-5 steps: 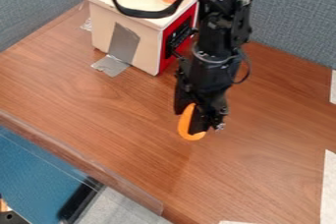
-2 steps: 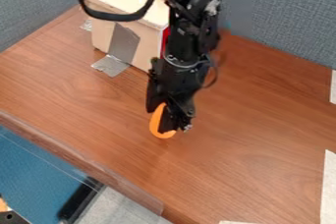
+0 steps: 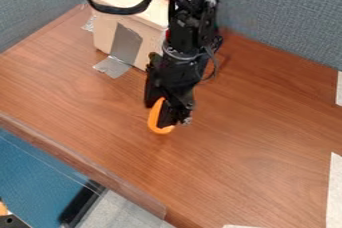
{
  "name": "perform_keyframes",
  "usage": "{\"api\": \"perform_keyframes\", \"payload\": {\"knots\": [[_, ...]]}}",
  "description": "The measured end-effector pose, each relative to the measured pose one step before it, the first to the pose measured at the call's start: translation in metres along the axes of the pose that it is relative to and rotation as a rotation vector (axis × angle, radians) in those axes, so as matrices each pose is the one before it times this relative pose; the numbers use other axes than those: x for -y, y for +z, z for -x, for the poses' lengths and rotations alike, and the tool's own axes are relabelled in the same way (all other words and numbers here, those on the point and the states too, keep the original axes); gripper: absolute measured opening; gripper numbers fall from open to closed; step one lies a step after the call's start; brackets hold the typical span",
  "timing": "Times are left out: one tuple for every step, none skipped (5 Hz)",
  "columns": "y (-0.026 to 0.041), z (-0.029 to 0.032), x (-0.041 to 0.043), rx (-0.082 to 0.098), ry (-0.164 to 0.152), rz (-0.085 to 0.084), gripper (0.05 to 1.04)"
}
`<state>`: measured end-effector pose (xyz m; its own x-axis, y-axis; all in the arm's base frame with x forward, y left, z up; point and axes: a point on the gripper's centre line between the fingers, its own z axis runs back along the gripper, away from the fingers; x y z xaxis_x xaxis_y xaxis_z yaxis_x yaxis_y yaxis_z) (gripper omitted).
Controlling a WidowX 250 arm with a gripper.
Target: Move the orange carrot to the bottom middle of the table
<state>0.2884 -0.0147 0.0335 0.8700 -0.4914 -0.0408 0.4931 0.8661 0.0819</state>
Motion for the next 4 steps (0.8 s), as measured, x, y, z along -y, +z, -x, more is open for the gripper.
{"api": "perform_keyframes", "payload": {"knots": [[0.00112,-0.00179,-0.00552,-0.0169,0.0187,-0.0093,0.938],[0.00109,0.00031,-0.00288,-0.0036,0.0047,0.0021,1.006],[0.0055,0.00202,0.00235,0.007,0.0257,0.0228,1.001],[0.03327,0.00723,-0.00638,0.0747,0.0553,0.0346,1.001]]}}
